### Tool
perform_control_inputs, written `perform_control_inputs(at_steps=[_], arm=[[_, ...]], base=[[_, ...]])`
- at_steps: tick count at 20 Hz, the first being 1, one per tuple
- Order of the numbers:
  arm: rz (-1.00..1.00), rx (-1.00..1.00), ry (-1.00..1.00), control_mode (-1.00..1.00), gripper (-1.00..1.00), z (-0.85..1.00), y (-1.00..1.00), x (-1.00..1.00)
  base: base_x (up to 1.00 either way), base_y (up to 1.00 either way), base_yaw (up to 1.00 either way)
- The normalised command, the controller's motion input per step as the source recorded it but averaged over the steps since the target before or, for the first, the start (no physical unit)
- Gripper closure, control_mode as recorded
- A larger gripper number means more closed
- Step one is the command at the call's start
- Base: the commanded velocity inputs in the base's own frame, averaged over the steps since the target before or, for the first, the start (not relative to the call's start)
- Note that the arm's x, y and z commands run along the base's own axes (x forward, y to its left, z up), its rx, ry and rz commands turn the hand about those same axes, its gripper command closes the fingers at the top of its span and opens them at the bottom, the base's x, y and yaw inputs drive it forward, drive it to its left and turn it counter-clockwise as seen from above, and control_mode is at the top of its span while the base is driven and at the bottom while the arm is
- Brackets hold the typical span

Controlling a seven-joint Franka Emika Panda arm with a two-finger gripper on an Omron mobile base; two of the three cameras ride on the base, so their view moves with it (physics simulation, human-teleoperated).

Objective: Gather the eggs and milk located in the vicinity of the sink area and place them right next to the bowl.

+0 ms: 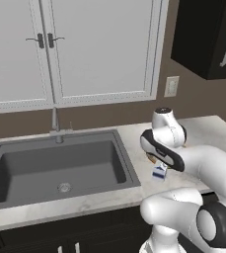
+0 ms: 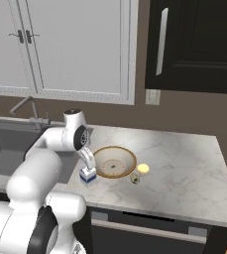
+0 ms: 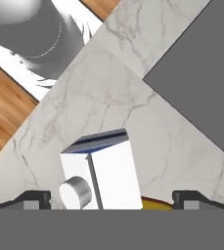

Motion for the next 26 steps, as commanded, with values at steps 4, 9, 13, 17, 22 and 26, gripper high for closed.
perform_control_inputs(at_steps=[4, 9, 13, 17, 22, 26], arm=[[0.00, 0.00, 0.02, -1.00, -1.00, 0.27, -0.02, 0.00], [0.00, 0.00, 0.03, -1.00, -1.00, 0.33, 0.00, -0.27], [0.00, 0.00, 0.00, -1.00, -1.00, 0.18, -0.01, -0.69], [0.00, 0.00, -0.02, -1.00, -1.00, 0.18, -0.12, -0.84], [0.00, 0.00, -0.03, -1.00, -1.00, 0.13, -0.11, -0.63], [0.00, 0.00, -0.05, -1.00, -1.00, 0.10, -0.08, -0.59]], base=[[0.00, 0.00, 0.00], [0.00, 0.00, 0.00], [0.00, 0.00, 0.00], [0.00, 0.00, 0.00], [0.00, 0.00, 0.00], [0.00, 0.00, 0.00]])
